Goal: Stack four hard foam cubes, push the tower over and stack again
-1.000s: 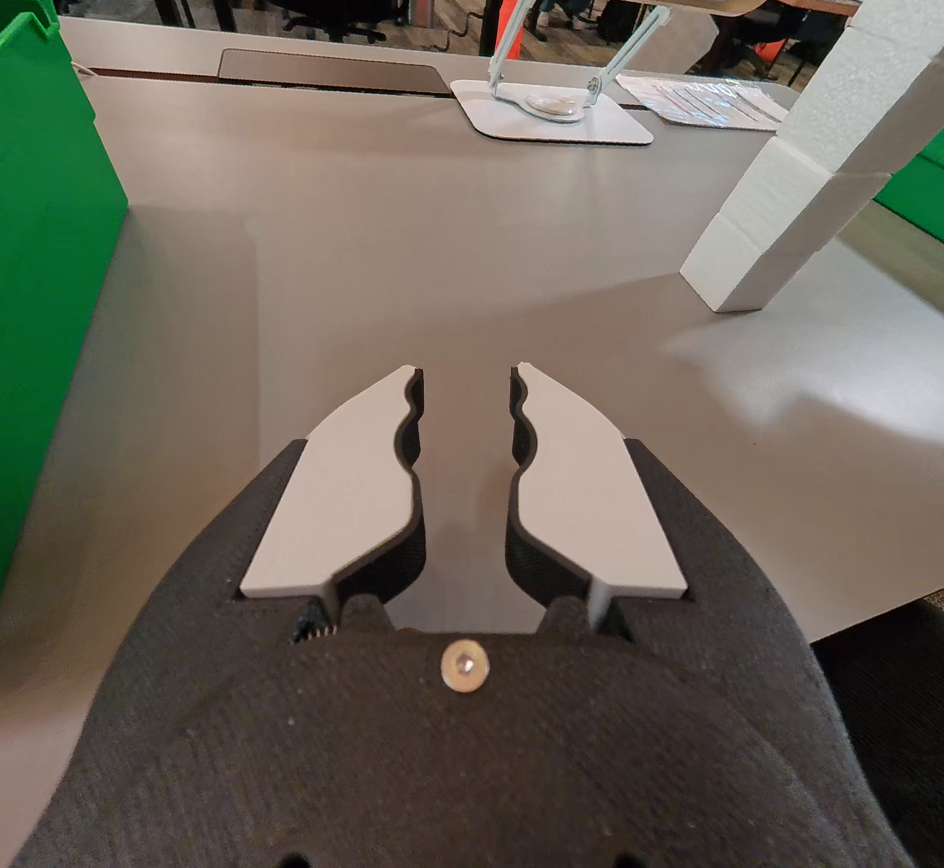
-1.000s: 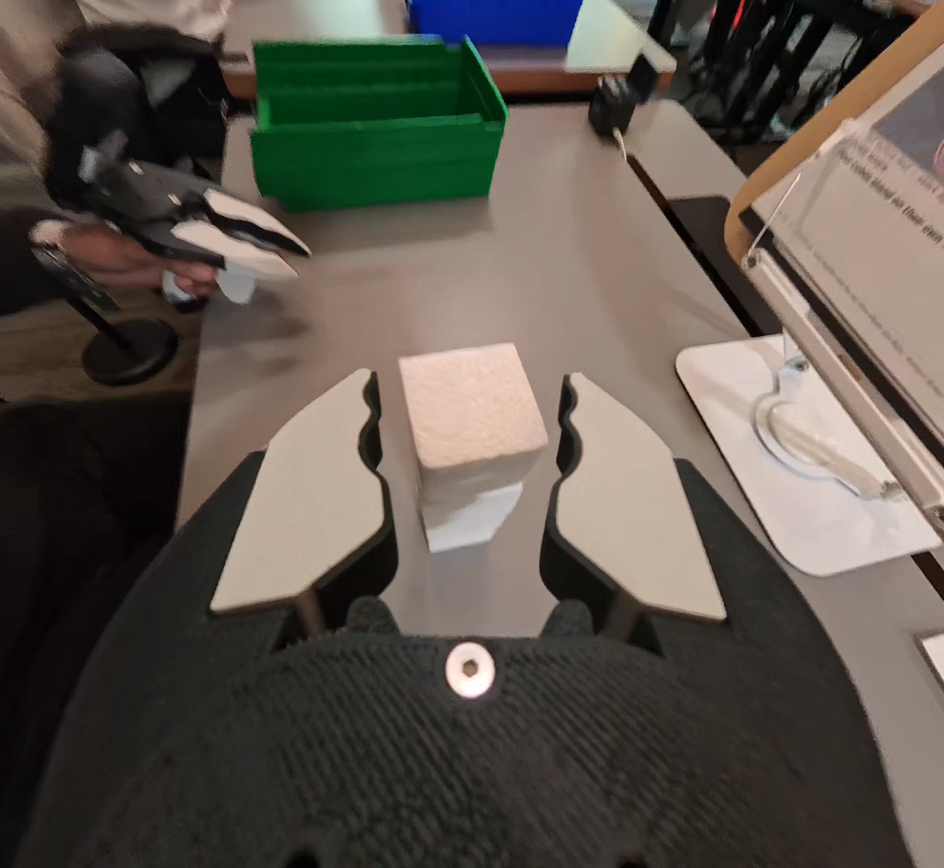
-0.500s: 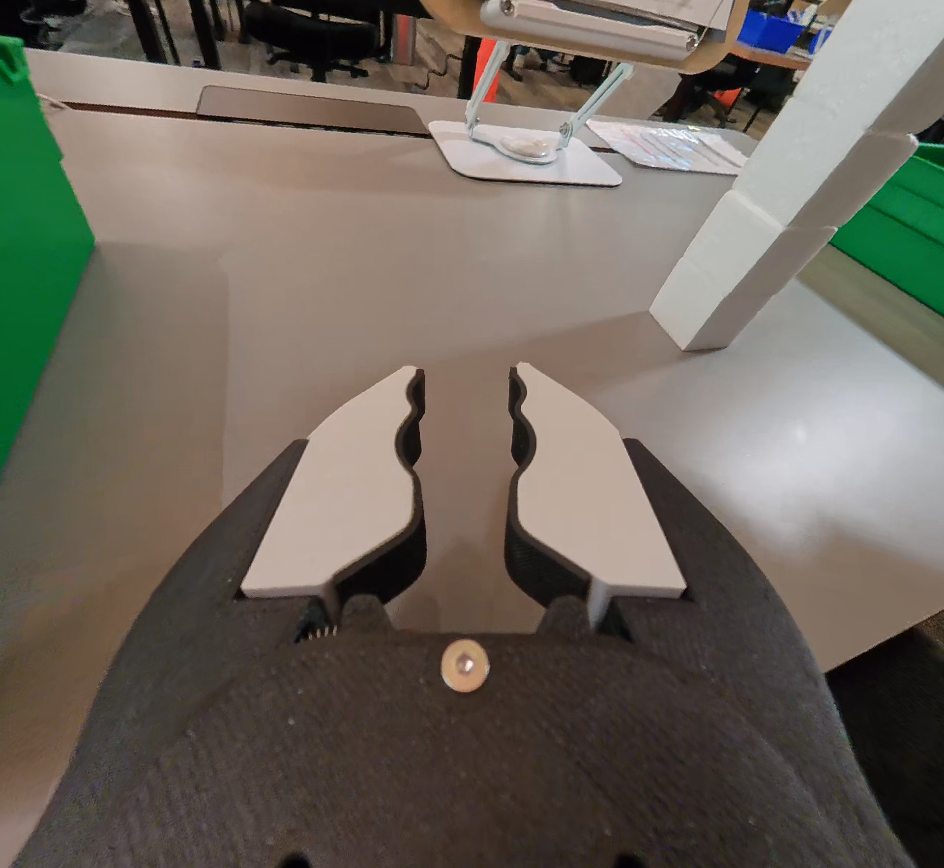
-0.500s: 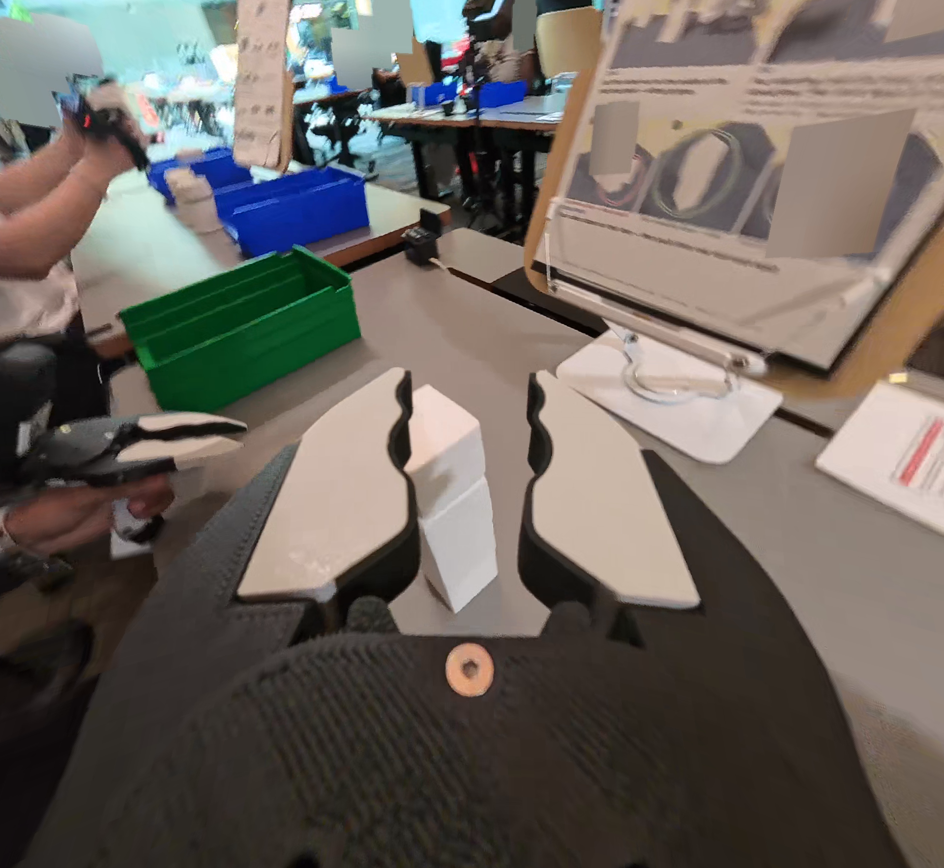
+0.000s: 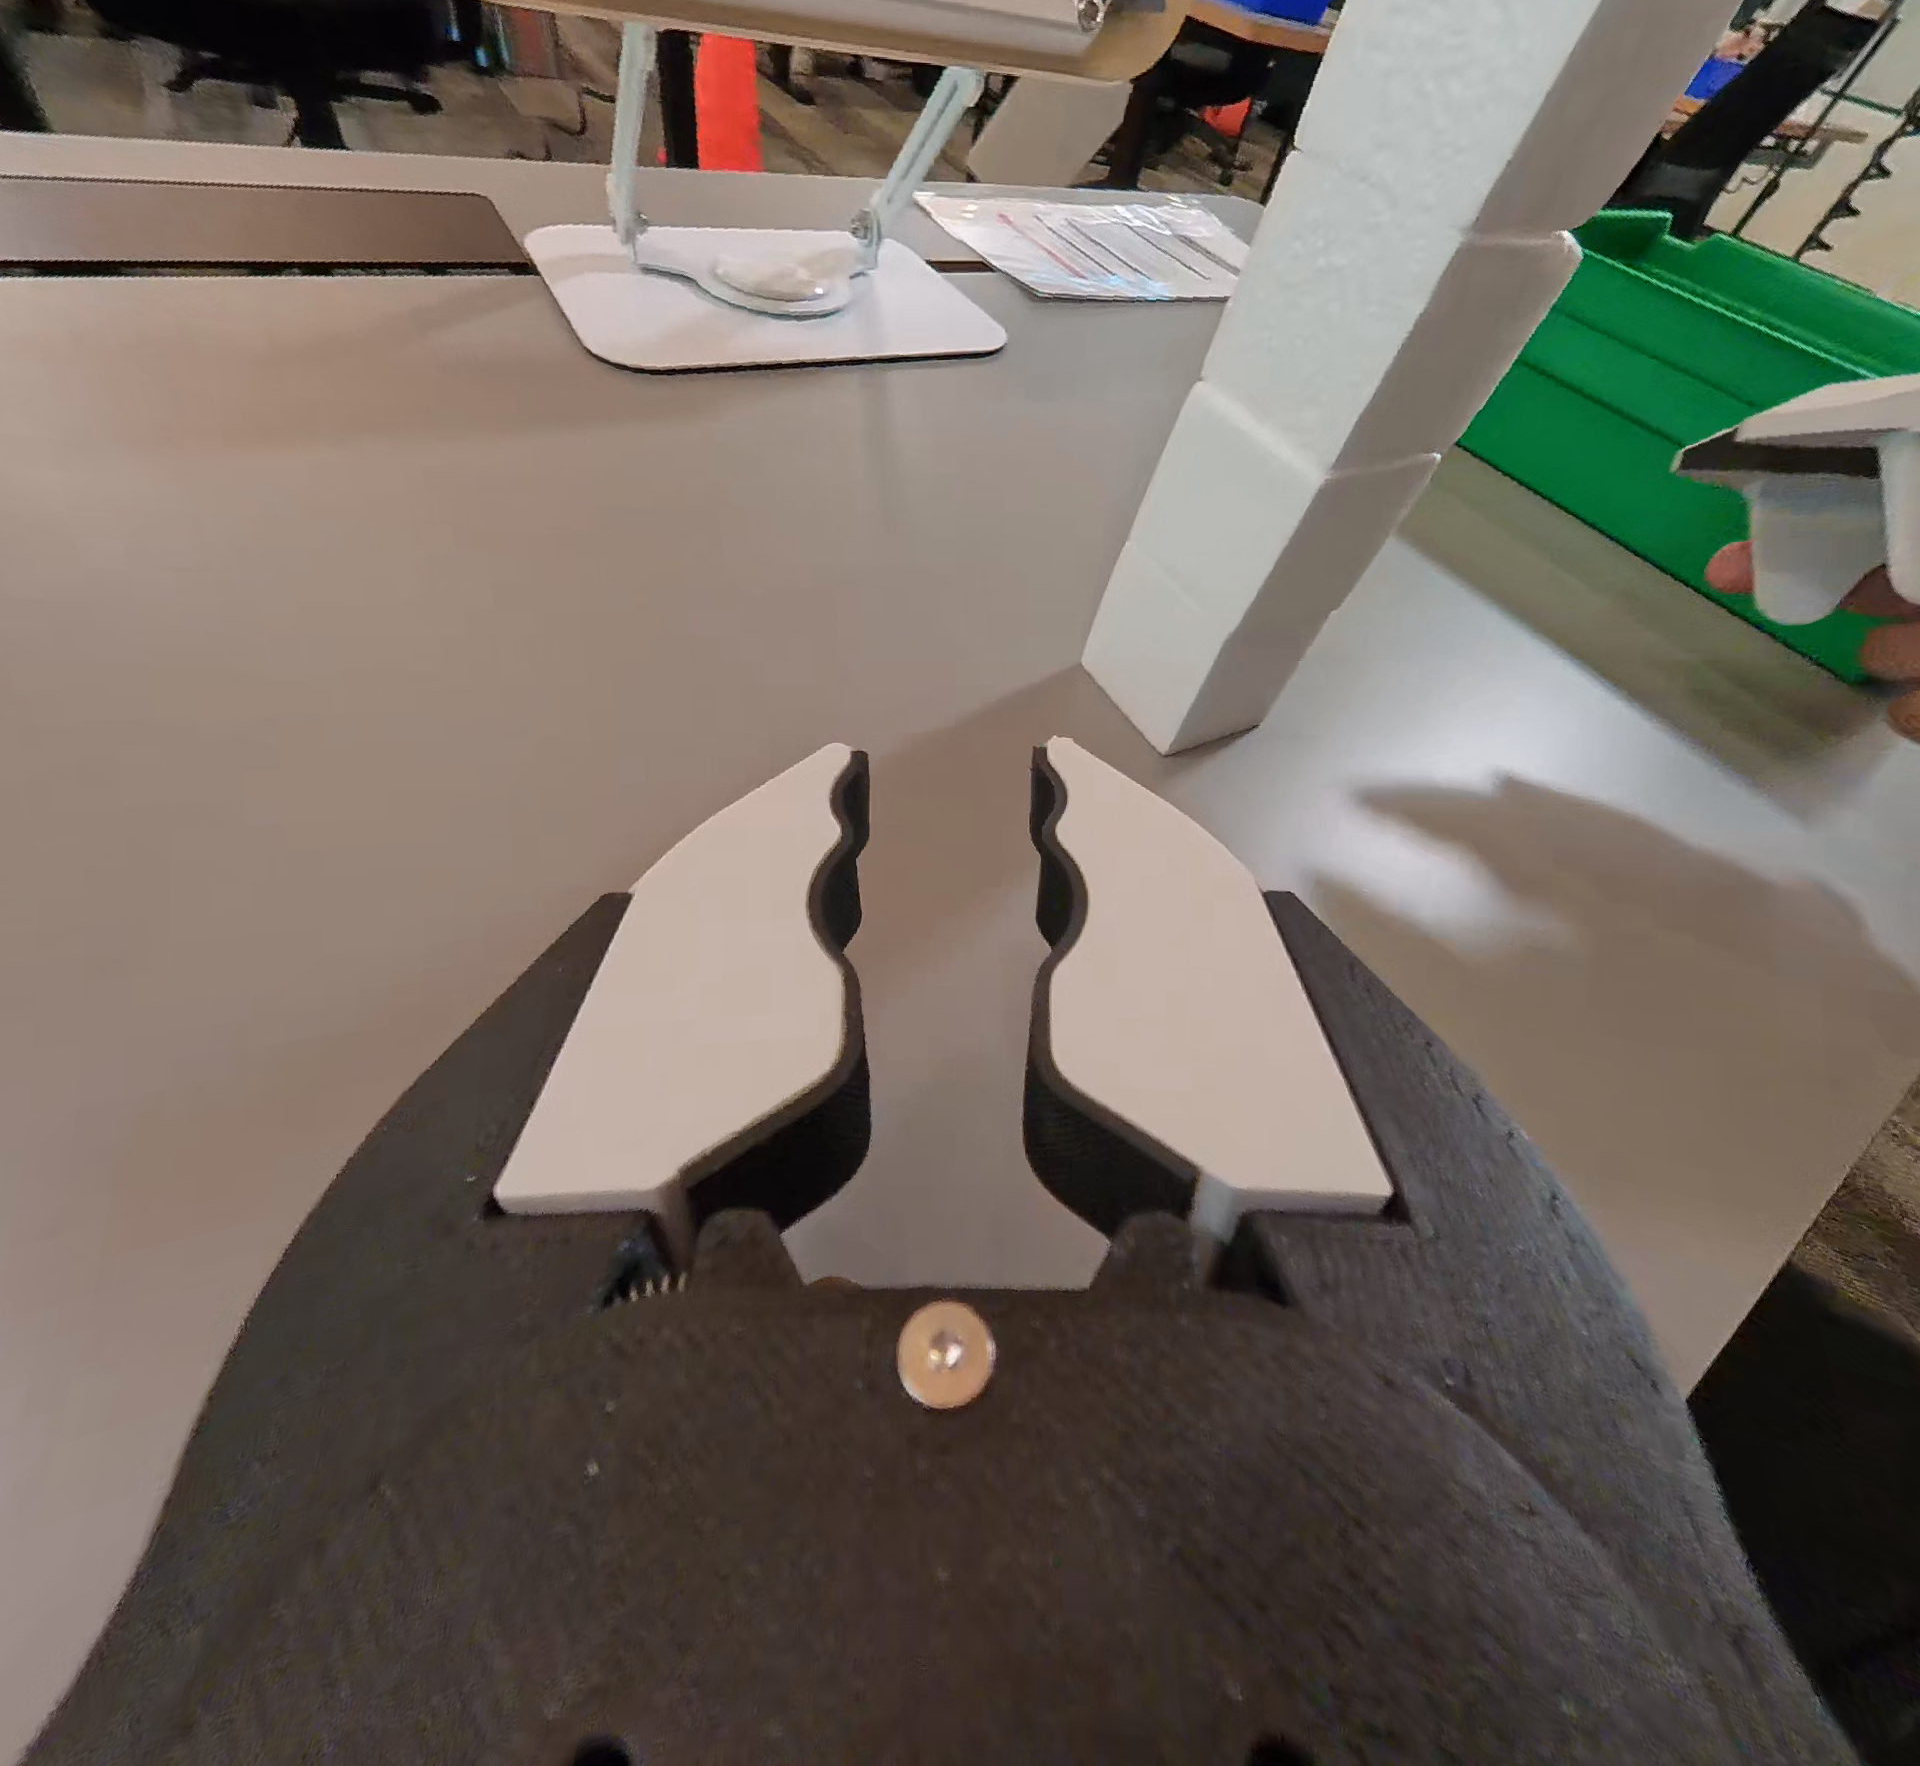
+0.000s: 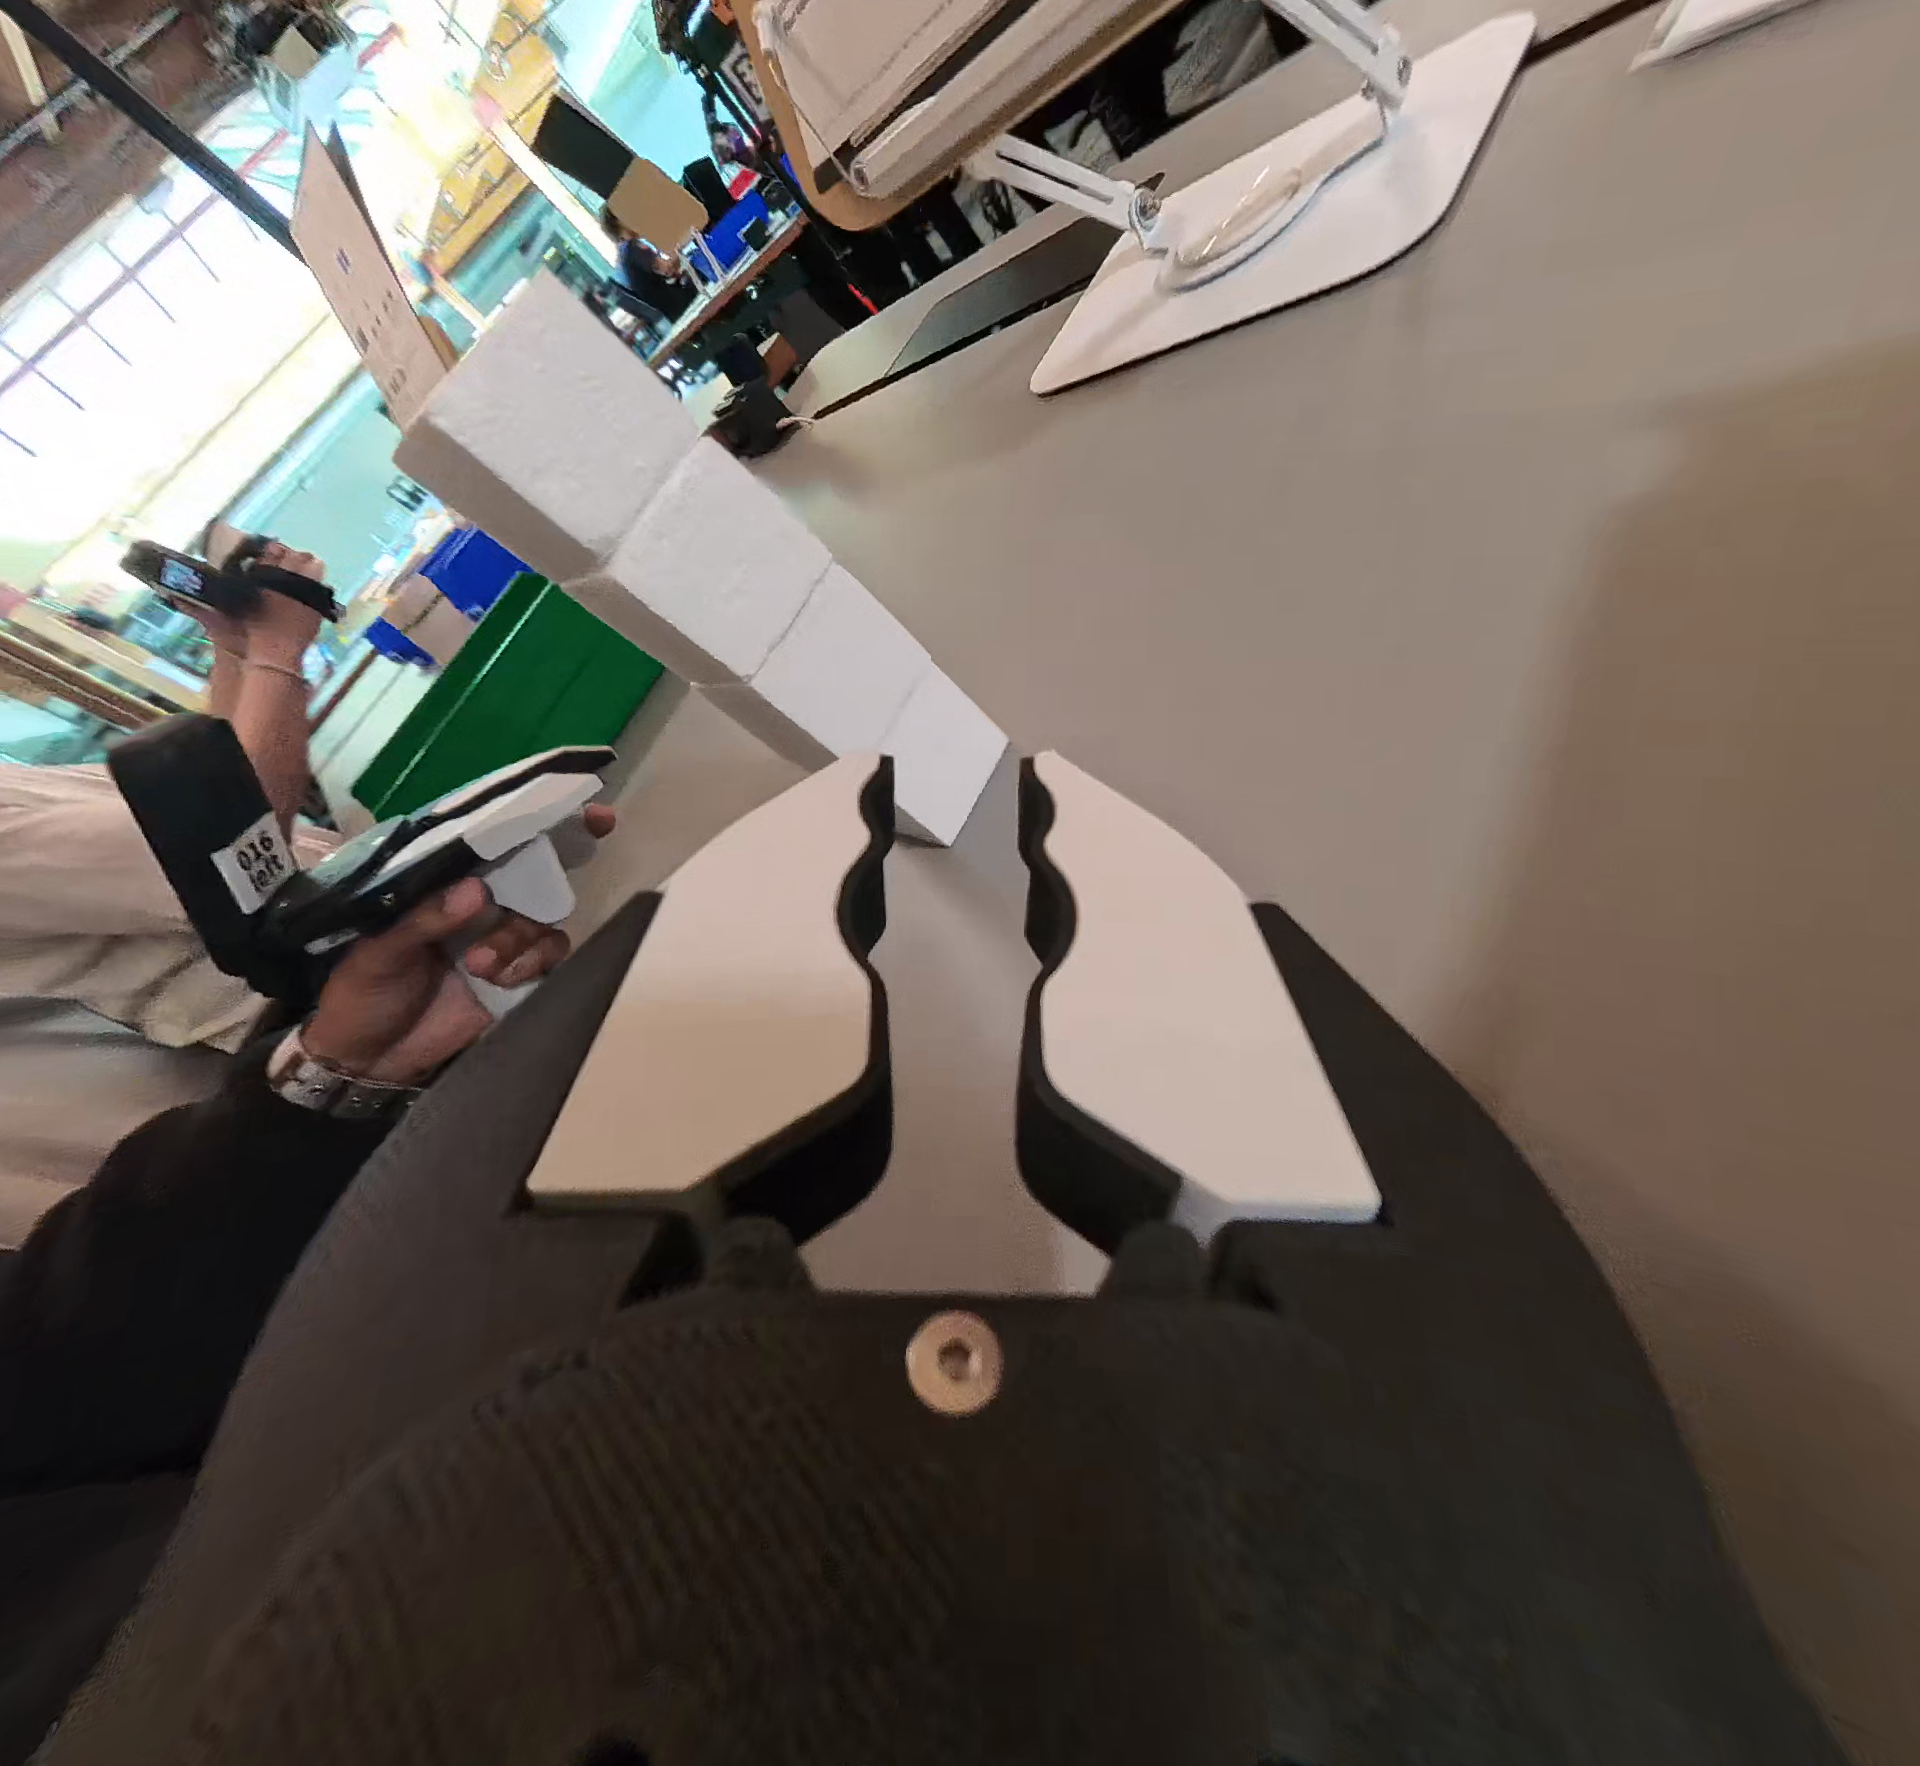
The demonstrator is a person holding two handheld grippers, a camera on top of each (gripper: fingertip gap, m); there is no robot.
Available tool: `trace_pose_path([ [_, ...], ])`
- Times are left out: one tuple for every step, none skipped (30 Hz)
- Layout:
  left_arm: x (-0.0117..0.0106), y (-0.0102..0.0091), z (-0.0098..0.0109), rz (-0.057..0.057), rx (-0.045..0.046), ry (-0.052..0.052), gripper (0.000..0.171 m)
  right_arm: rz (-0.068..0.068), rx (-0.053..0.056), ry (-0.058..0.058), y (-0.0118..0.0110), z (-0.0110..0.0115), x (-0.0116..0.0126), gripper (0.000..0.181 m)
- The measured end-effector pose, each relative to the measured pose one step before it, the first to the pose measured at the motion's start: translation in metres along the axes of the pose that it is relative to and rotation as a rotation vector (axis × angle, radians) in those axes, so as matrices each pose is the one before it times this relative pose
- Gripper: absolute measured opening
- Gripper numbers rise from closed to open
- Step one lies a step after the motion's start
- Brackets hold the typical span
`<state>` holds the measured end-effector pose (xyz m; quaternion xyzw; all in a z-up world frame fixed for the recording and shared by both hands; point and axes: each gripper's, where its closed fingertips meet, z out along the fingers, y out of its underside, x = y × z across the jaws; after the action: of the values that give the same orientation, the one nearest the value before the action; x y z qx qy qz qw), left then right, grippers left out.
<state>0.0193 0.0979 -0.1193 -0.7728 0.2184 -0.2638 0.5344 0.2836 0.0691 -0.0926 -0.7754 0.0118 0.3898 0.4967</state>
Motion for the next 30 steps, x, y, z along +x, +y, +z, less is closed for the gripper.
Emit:
trace_pose_path([
  [0.00102, 0.00108, 0.00095, -0.0059, -0.00312, 0.0058, 0.030, 0.0176, -0.0079, -0.0067, 0.00262, 0.00206, 0.00263, 0.022],
  [0.00050, 0.00166, 0.00001, -0.0085, -0.00507, 0.0050, 0.030, 0.0023, -0.0155, 0.0031, 0.00313, 0.00291, 0.00315, 0.020],
  [0.00002, 0.00050, -0.00089, -0.0130, -0.00218, 0.0052, 0.030, -0.0124, -0.0240, 0.0123, 0.00392, 0.00344, 0.00320, 0.018],
  [-0.00097, 0.00013, -0.00157, -0.0123, 0.00251, 0.0004, 0.029, -0.0243, -0.0324, 0.0211, 0.00459, 0.00402, 0.00333, 0.017],
  [-0.00185, 0.00028, -0.00199, -0.0092, 0.00284, -0.0035, 0.029, -0.0362, -0.0357, 0.0267, 0.00456, 0.00442, 0.00280, 0.015],
  [-0.00239, 0.00024, -0.00215, -0.0066, 0.00123, -0.0054, 0.029, -0.0449, -0.0329, 0.0299, 0.00368, 0.00464, 0.00212, 0.013],
  [-0.00293, 0.00034, -0.00245, -0.0042, 0.00022, -0.0087, 0.029, -0.0423, -0.0244, 0.0315, 0.00236, 0.00470, 0.00171, 0.010],
  [-0.00322, 0.00001, -0.00256, -0.0053, 0.00300, -0.0094, 0.029, -0.0348, -0.0151, 0.0284, 0.00097, 0.00476, 0.00091, 0.006],
  [-0.00310, -0.00013, -0.00260, -0.0069, 0.00394, -0.0080, 0.028, -0.0237, -0.0089, 0.0170, 0.00028, 0.00474, -0.00082, 0.003],
  [-0.00322, -0.00020, -0.00268, -0.0077, 0.00423, -0.0080, 0.028, -0.0113, -0.0035, 0.0004, -0.00039, 0.00456, -0.00269, 0.000],
  [-0.00300, -0.00015, -0.00245, -0.0083, 0.00407, -0.0070, 0.027, 0.0000, -0.0020, -0.0113, -0.00038, 0.00425, -0.00380, 0.000],
  [-0.00292, -0.00019, -0.00215, -0.0087, 0.00325, -0.0063, 0.026, 0.0058, -0.0031, -0.0114, -0.00012, 0.00384, -0.00331, 0.000],
  [-0.00270, -0.00004, -0.00172, -0.0099, 0.00245, -0.0053, 0.025, 0.0042, -0.0046, -0.0058, 0.00027, 0.00330, -0.00208, 0.000],
  [-0.00272, -0.00017, -0.00149, -0.0115, 0.00262, -0.0060, 0.023, -0.0026, -0.0057, 0.0000, 0.00051, 0.00268, -0.00118, 0.000],
  [-0.00221, -0.00030, -0.00144, -0.0116, 0.00266, -0.0028, 0.019, -0.0095, -0.0079, 0.0070, 0.00086, 0.00225, -0.00017, 0.000],
  [-0.00110, -0.00017, -0.00123, -0.0118, 0.00087, 0.0046, 0.013, -0.0151, -0.0105, 0.0156, 0.00119, 0.00178, 0.00105, 0.000],
  [0.00004, 0.00011, -0.00113, -0.0135, -0.00176, 0.0131, 0.005, -0.0203, -0.0091, 0.0236, 0.00108, 0.00147, 0.00173, 0.000],
  [0.00071, -0.00026, -0.00078, -0.0172, -0.00016, 0.0168, 0.000, -0.0235, -0.0069, 0.0280, 0.00070, 0.00117, 0.00214, 0.000],
  [0.00053, -0.00021, -0.00038, -0.0211, -0.00008, 0.0150, 0.001, -0.0212, -0.0056, 0.0290, 0.00052, 0.00115, 0.00194, 0.000],
  [-0.00018, 0.00013, -0.00019, -0.0208, -0.00256, 0.0103, 0.001, -0.0140, -0.0042, 0.0342, 0.00052, 0.00108, 0.00282, 0.000],
  [-0.00025, 0.00016, 0.00005, -0.0183, -0.00179, 0.0086, 0.001, -0.0068, -0.0055, 0.0362, 0.00071, 0.00089, 0.00318, 0.000],
  [-0.00043, 0.00018, 0.00022, -0.0156, -0.00191, 0.0069, 0.001, -0.0051, -0.0033, 0.0372, 0.00061, 0.00063, 0.00365, 0.000],
  [-0.00065, 0.00017, 0.00017, -0.0130, -0.00189, 0.0044, 0.001, -0.0026, -0.0005, 0.0484, 0.00020, 0.00019, 0.00544, 0.000],
  [-0.00067, 0.00006, 0.00018, -0.0103, -0.00005, 0.0022, 0.001, -0.0069, 0.0011, 0.0545, -0.00019, -0.00021, 0.00627, 0.000],
  [-0.00065, -0.00010, -0.00015, -0.0057, 0.00087, -0.0002, 0.001, -0.0143, 0.0028, 0.0556, -0.00059, -0.00034, 0.00628, 0.000],
  [-0.00041, -0.00011, -0.00014, 0.0033, 0.00078, -0.0038, 0.001, -0.0188, 0.0044, 0.0506, -0.00095, -0.00041, 0.00555, 0.000],
  [0.00005, -0.00047, -0.00049, 0.0188, 0.00125, -0.0073, 0.001, -0.0167, 0.0014, 0.0433, -0.00052, -0.00026, 0.00446, 0.000],
  [0.00058, -0.00065, -0.00051, 0.0361, 0.00144, -0.0115, 0.001, -0.0120, -0.0019, 0.0359, 0.00008, 0.00004, 0.00344, 0.000],
  [0.00063, -0.00055, -0.00038, 0.0468, 0.00118, -0.0155, 0.001, -0.0048, -0.0017, 0.0302, 0.00033, 0.00033, 0.00290, 0.000],
  [0.00086, 0.00000, -0.00021, 0.0467, 0.00063, -0.0150, 0.001, 0.0031, -0.0002, 0.0237, 0.00027, 0.00044, 0.00217, 0.000],
])
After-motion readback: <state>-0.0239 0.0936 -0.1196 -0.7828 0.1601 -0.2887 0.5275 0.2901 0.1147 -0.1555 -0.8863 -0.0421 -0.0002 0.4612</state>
